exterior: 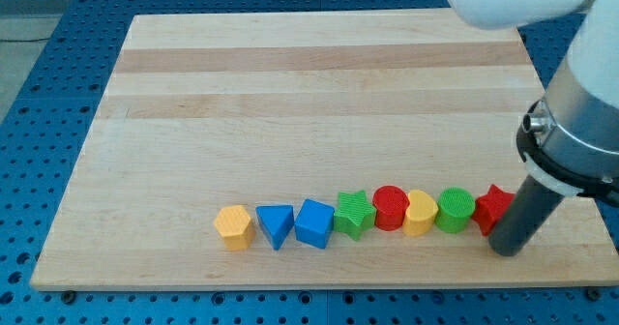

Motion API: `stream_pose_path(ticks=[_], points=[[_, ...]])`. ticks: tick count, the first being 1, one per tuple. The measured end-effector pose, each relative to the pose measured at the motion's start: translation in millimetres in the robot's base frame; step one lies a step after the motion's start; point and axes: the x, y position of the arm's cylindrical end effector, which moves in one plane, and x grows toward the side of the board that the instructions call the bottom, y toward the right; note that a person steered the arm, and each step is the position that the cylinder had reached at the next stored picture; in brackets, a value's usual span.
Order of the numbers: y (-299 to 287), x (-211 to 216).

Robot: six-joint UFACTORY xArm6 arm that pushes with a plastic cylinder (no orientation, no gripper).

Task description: Slightly move the blue blocks to the top side

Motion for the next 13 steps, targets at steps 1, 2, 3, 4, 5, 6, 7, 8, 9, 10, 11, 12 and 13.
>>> stream_pose_path(ticks=[1,2,3,4,5,6,7,8,9,10,11,12,13], points=[[-9.5,6.6],[-33.9,14.5],[-64.7,15.4],[-88.9,15.4],[-116.1,15.4],[-147.2,15.7],[-169.6,16.2],[-178.2,16.2],[-180.7,16.2],[-181.4,16.2],[-181.4,13.4],[-181.4,9.2],[-181.4,7.1]])
